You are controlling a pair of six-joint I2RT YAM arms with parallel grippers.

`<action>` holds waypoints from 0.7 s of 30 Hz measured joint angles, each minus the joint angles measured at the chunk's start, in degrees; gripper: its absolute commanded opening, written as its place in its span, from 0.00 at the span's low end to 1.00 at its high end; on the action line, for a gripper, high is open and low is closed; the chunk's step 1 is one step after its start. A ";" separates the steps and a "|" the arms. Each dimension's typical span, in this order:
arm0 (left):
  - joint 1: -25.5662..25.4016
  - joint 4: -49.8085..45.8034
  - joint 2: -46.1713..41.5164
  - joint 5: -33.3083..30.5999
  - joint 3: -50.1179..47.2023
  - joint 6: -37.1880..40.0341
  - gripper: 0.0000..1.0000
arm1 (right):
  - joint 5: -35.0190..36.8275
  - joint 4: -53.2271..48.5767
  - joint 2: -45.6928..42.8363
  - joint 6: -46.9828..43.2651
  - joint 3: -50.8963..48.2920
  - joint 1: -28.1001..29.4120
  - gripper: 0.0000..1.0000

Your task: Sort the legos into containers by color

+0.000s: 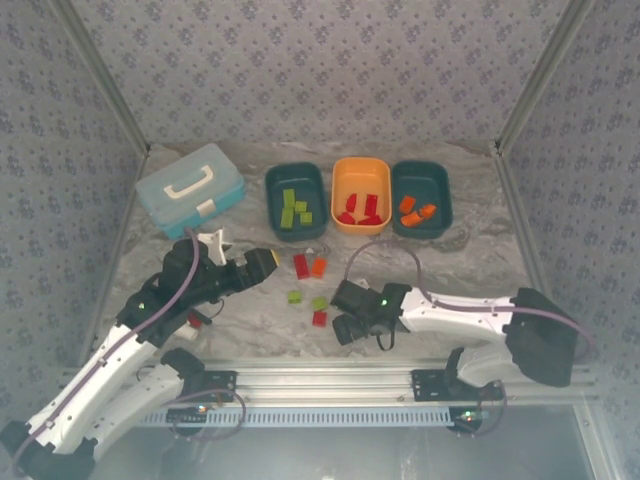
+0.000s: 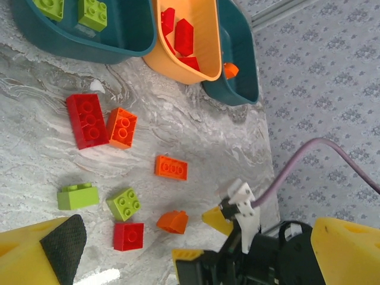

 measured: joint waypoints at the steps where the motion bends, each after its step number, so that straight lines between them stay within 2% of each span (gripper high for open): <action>1: 0.00 -0.11 0.17 -0.02 0.00 0.00 0.99 | -0.39 0.85 0.83 -0.90 0.00 -1.07 0.84; 9: 0.00 -0.83 0.11 -0.02 0.00 -0.17 0.99 | -6.12 5.99 6.58 -7.08 0.13 -6.10 0.75; 21: 0.00 -0.50 1.09 0.24 0.00 -1.07 0.99 | -6.05 5.95 7.76 -9.66 0.98 -7.54 0.43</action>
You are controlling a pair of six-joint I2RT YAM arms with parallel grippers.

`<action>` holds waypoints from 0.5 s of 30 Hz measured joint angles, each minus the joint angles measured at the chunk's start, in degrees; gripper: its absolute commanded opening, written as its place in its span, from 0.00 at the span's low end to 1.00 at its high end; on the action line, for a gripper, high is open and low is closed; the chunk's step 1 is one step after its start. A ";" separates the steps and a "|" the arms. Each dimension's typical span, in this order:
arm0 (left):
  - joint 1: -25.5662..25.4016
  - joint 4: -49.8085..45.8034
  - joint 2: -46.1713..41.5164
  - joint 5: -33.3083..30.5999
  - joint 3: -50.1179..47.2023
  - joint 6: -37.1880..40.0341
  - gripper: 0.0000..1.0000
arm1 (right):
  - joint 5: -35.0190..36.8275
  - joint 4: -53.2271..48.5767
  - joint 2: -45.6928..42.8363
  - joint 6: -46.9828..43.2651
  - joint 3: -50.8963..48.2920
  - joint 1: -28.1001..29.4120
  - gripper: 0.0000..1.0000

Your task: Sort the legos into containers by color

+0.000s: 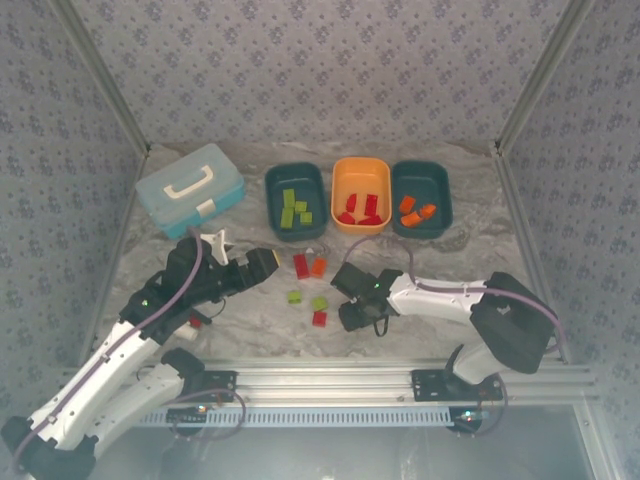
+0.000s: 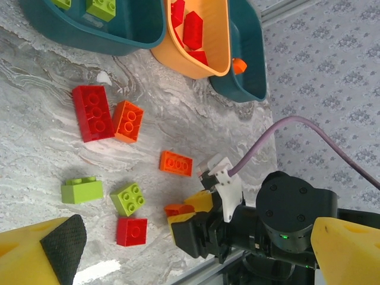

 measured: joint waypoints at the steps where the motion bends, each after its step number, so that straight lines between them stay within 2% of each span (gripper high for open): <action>1: 0.00 0.00 0.00 0.00 0.00 -0.17 0.99 | 0.11 0.04 0.02 -0.02 0.00 0.00 0.41; 3: 0.00 0.50 0.00 0.00 -0.22 -0.44 0.99 | 0.17 0.22 0.00 0.07 0.07 0.00 0.36; 10: 0.00 3.76 0.52 0.83 -2.40 -1.86 0.99 | 1.07 -1.79 -4.90 1.07 1.92 -0.35 0.31; 13: -0.26 7.87 3.15 1.92 -4.42 -3.04 0.99 | 2.86 -5.77 -9.88 1.27 6.36 -3.17 0.30; 15: -1.25 11.10 6.93 2.34 -4.81 -3.63 0.99 | 3.76 -7.85 -12.28 1.22 10.93 -7.93 0.30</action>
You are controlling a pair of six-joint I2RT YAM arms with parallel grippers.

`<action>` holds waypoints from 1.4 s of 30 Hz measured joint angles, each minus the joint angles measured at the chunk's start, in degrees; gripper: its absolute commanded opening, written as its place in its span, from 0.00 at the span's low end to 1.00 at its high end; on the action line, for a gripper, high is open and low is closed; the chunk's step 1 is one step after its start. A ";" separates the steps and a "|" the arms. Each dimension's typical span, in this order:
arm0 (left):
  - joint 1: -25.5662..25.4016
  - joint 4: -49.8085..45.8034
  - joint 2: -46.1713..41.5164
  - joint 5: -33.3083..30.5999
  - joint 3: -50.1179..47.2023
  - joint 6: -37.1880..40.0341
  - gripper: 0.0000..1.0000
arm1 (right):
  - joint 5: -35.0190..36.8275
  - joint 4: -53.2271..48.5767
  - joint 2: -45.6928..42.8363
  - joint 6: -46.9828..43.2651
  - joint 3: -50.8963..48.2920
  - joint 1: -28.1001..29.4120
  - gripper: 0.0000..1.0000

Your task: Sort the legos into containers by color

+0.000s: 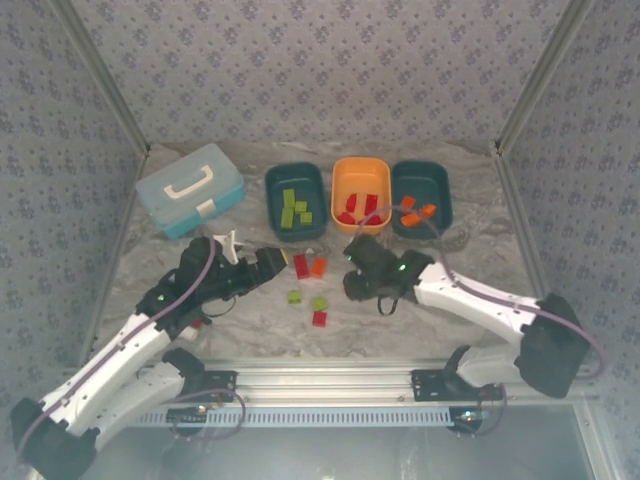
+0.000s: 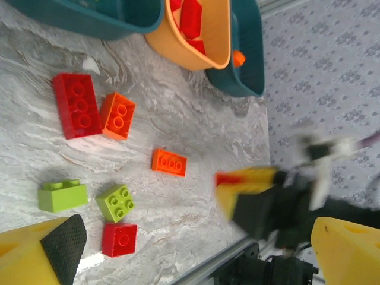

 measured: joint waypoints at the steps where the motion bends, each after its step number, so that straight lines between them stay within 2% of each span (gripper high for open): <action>1: -0.63 2.03 2.19 0.22 0.04 -0.22 0.99 | 0.55 -0.37 -0.48 -0.02 1.86 -2.43 0.30; 5: -3.06 8.22 15.69 1.29 3.39 -0.20 0.99 | 2.14 -1.27 2.05 -0.48 9.33 -15.52 0.31; 8: -3.78 12.90 25.00 2.49 8.37 -0.22 0.99 | 3.15 -1.86 9.66 -0.48 15.74 -24.17 0.32; 15: -3.78 23.71 41.00 4.92 18.29 -1.31 0.99 | 5.25 -1.36 29.70 0.11 29.24 -35.71 0.33; 20: -3.78 25.81 45.72 5.42 20.70 -1.49 0.98 | 5.46 -2.36 41.64 0.90 41.38 -39.56 0.33; 26: -3.96 25.77 47.30 5.66 23.85 -1.40 0.98 | 4.79 -4.15 50.93 1.53 51.56 -41.92 0.34; 31: -4.24 25.57 48.26 5.86 26.27 -0.83 0.98 | 3.67 -5.84 55.89 2.08 54.60 -43.08 0.44; 34: -4.44 25.44 48.76 5.86 27.30 -0.50 0.98 | 3.28 -7.21 57.61 2.58 55.80 -43.34 0.54; 42: -4.81 25.00 48.81 5.81 28.20 0.07 0.98 | 2.45 -8.76 57.99 2.82 56.74 -43.10 0.57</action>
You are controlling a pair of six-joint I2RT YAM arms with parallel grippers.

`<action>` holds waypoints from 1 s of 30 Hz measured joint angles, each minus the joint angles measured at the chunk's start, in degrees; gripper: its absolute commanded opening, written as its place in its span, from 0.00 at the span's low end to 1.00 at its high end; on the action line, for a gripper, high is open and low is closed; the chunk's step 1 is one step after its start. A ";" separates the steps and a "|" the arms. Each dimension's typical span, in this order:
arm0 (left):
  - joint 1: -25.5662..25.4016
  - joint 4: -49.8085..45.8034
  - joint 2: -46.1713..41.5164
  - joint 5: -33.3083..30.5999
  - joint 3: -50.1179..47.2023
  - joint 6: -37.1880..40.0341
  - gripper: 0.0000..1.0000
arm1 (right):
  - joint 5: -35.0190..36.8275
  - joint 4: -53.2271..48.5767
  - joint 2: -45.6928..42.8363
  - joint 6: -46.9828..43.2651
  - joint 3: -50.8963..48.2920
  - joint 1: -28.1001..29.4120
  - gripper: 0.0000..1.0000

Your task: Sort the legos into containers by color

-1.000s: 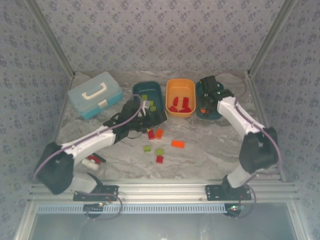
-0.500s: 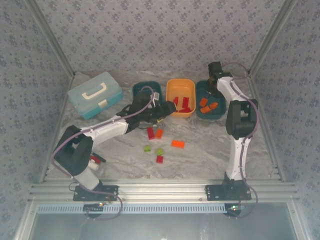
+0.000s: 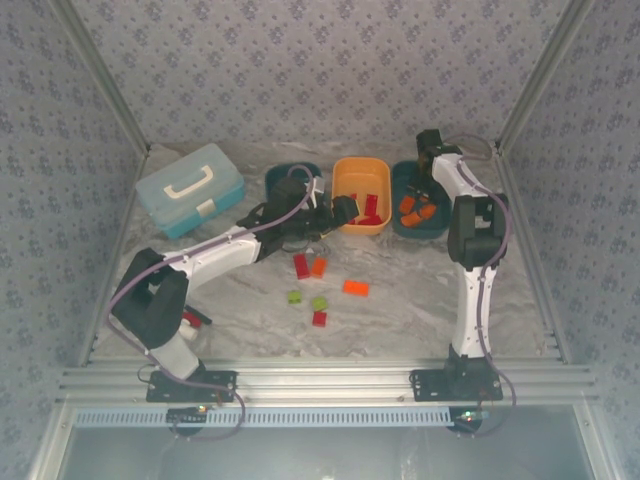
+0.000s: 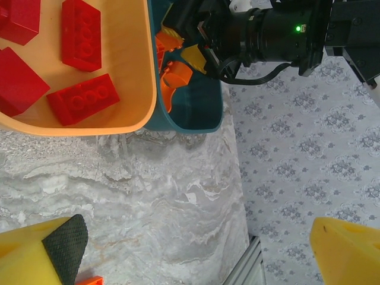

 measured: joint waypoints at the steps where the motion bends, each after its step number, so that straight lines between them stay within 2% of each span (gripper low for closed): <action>1: 0.00 -0.28 -0.02 0.00 0.00 0.09 0.98 | 0.09 0.33 -0.68 -0.04 -0.68 0.17 0.58; 4: 0.00 -2.25 -0.13 -0.48 0.00 0.85 0.98 | 1.31 1.46 -6.34 -0.72 -5.88 1.53 0.62; 8: 0.02 -5.60 -3.63 -2.34 -1.68 2.12 0.98 | 2.80 4.59 -22.21 -1.66 -16.61 6.73 0.75; 12: 0.31 -10.45 -13.79 -5.88 -7.19 2.86 0.98 | 4.07 8.76 -40.83 -1.68 -29.18 17.22 0.80; 16: 0.85 -18.25 -26.36 -11.10 -12.04 3.91 0.98 | 5.97 9.99 -52.06 0.00 -40.37 31.47 0.81; 18: 1.20 -22.32 -32.92 -13.73 -14.05 4.35 0.99 | 6.73 9.46 -54.69 1.86 -46.36 38.29 0.84; 21: 1.68 -28.15 -41.38 -16.74 -16.72 4.74 0.99 | 6.51 7.91 -55.19 4.13 -52.76 44.13 0.92; 24: 1.92 -32.13 -47.47 -18.47 -19.54 4.68 0.99 | 5.55 6.58 -53.53 6.56 -56.30 44.83 1.00; 30: 1.92 -36.72 -52.24 -19.19 -23.89 3.39 0.99 | 2.82 7.76 -45.35 10.45 -57.35 44.41 1.00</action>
